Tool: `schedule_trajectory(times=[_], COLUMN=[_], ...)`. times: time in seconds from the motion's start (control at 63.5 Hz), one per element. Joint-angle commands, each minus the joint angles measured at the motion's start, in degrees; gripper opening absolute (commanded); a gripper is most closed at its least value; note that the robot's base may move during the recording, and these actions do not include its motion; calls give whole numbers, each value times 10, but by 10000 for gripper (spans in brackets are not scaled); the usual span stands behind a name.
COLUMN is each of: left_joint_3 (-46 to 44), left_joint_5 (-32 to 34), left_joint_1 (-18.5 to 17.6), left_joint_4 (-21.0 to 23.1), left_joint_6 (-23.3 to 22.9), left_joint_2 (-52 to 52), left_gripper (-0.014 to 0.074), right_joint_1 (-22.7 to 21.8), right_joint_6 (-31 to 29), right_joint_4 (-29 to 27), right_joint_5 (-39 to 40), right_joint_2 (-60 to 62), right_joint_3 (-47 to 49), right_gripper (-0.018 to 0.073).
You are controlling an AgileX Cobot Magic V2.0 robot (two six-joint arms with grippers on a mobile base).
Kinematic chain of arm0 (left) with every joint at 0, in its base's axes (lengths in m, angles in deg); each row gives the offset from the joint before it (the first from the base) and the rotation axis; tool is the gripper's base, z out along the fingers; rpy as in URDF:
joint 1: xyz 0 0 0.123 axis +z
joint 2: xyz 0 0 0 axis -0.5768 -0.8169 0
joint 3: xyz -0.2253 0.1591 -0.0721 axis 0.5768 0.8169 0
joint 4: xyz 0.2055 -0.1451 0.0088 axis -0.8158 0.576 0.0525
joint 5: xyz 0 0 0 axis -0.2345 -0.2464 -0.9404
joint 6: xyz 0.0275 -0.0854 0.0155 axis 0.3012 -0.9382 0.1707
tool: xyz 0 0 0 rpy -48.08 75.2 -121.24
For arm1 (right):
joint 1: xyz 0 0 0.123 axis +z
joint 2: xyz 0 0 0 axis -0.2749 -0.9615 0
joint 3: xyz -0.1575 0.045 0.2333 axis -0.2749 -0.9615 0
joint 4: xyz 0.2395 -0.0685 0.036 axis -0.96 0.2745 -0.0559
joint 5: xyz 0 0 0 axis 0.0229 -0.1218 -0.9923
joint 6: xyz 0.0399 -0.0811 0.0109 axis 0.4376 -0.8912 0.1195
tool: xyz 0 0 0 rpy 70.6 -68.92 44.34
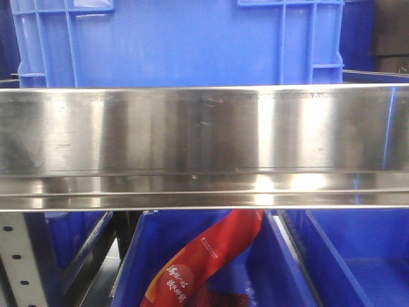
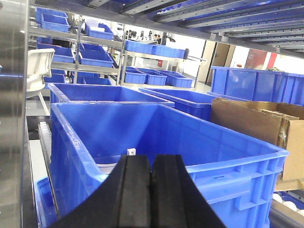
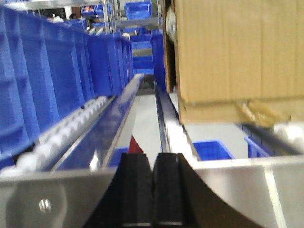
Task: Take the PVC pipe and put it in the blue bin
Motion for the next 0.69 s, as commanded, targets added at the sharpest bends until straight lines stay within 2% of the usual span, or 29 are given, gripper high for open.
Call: schedule_trajectory(times=[0.0, 0.22, 0.362, 0.52, 0.677], left_joint_3=[0, 0, 0, 0, 0], left_joint_5=[11, 16, 16, 16, 16], left_joint_1=[-4, -4, -4, -4, -4], left_joint_4=[4, 4, 4, 4, 4], left_joint_6=[0, 0, 0, 0, 0], left_joint_2=[2, 2, 2, 2, 2], left_gripper=[-111, -111, -111, -111, -111], right_joint_1=[-2, 0, 26, 52, 51], right_joint_6=[-1, -1, -1, -1, -1], right_joint_4=[5, 5, 5, 51, 53], right_joint_5=[4, 14, 18, 34, 40], right_joint_2=[8, 8, 8, 8, 8], right_joint_3=[-5, -5, -5, -5, -5], right_gripper=[-168, -168, -168, -168, -168])
